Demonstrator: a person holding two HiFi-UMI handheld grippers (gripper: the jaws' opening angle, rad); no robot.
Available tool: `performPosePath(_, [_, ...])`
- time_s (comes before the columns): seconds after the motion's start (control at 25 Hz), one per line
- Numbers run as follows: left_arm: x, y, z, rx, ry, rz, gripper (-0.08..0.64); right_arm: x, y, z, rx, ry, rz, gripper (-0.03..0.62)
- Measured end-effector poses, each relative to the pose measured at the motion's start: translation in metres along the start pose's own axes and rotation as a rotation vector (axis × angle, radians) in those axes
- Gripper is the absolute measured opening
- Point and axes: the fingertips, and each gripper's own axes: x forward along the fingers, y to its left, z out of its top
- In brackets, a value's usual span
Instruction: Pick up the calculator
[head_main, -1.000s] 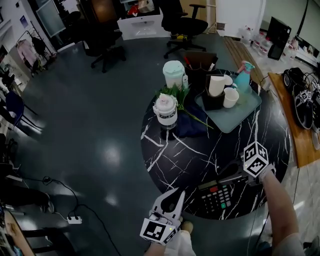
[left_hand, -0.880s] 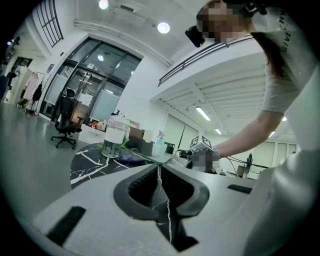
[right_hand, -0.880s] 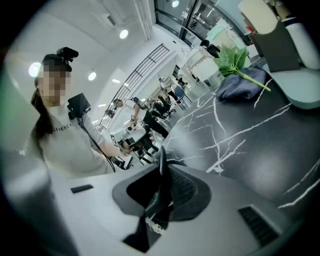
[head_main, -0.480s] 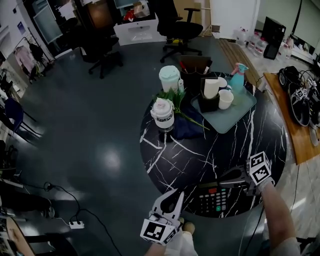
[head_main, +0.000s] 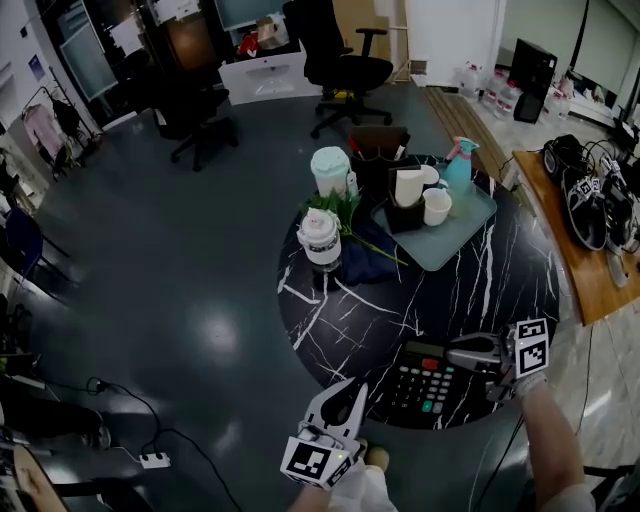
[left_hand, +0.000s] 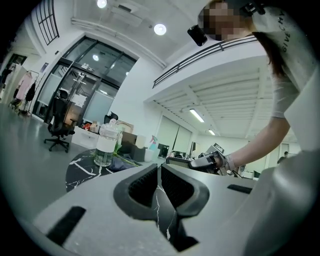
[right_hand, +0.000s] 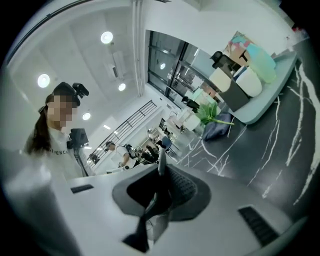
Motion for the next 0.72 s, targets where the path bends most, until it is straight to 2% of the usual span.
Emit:
performPosePath(0.32, [-0.013, -0.014, 0.040, 0.025, -0.018, -0.020, 0.008, -0.013, 0.056, 0.042, 0.015, -0.217, -0.027, 0.048])
performPosePath(0.72, [-0.023, -0.040, 0.097, 0.049, -0.087, -0.063, 0.008, -0.026, 0.106, 0.065, 0.025, -0.257, -0.090, 0.048])
